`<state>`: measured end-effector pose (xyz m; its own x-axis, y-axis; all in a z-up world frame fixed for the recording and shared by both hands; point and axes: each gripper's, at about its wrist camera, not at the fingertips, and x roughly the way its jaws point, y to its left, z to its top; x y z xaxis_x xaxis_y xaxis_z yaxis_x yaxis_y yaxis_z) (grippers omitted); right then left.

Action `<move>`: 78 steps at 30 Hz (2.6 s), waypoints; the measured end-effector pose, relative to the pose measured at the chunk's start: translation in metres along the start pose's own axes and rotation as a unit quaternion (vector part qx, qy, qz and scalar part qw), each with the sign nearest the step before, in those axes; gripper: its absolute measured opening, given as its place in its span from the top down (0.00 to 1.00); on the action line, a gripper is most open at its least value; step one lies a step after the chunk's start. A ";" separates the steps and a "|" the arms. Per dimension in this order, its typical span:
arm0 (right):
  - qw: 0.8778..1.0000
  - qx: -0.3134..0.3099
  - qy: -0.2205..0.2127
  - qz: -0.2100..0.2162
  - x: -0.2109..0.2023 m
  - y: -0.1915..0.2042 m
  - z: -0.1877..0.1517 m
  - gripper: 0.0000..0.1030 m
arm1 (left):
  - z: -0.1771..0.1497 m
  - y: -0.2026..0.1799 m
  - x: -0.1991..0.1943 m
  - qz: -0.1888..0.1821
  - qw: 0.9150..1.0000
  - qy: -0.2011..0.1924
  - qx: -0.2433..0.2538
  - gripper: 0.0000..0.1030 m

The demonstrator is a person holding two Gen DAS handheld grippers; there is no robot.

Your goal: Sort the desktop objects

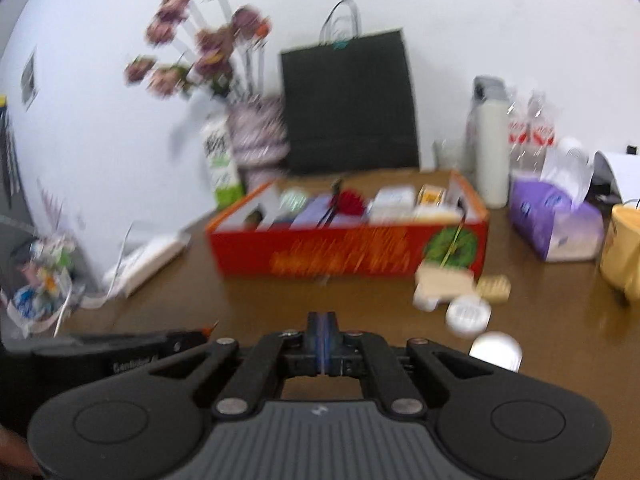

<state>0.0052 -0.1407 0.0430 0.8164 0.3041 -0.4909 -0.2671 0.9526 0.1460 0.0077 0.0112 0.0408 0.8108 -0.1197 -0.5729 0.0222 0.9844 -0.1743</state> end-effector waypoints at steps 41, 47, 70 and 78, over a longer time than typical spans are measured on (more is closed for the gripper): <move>0.992 0.075 0.063 -0.077 0.147 -0.105 0.060 1.00 | 0.052 -0.032 0.087 -0.045 0.996 0.019 0.068 0.85; 0.991 0.128 0.011 -0.042 0.109 -0.113 0.070 1.00 | 0.051 -0.027 0.076 -0.065 0.996 0.011 0.060 0.85; 0.971 0.001 0.171 -0.168 0.154 -0.105 0.083 0.38 | 0.035 -0.007 0.064 -0.065 0.997 0.032 0.023 0.85; 0.972 0.004 0.209 -0.105 0.170 -0.096 0.095 0.66 | 0.036 -0.001 0.062 -0.068 0.997 0.034 0.011 0.85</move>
<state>0.2182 -0.1792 0.0269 0.5734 0.0728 -0.8160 -0.1111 0.9938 0.0106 0.0791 0.0071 0.0347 0.7583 -0.2607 -0.5975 0.1434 0.9608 -0.2372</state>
